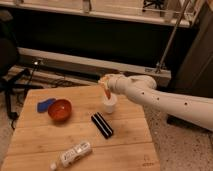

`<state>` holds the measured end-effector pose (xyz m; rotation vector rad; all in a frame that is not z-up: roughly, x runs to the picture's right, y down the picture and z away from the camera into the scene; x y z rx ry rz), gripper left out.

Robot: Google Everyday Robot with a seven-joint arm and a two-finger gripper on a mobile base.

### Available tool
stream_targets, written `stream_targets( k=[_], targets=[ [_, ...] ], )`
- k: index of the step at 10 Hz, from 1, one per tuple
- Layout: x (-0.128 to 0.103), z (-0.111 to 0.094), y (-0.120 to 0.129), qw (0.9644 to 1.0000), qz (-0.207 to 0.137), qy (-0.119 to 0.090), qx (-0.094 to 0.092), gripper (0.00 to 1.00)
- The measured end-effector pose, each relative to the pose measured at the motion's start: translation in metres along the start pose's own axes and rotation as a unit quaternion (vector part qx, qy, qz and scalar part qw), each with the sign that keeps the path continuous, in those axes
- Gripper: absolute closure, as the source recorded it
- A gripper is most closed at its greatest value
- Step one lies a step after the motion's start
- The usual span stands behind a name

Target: Place the pepper in the ceramic cup

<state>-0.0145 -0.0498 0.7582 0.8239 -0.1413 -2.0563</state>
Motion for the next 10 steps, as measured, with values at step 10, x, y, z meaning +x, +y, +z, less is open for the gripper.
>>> stream_targets(
  k=[10],
  targets=[
    [-0.022, -0.002, 0.022, 0.9991, 0.003, 0.041, -0.004, 0.2]
  ],
)
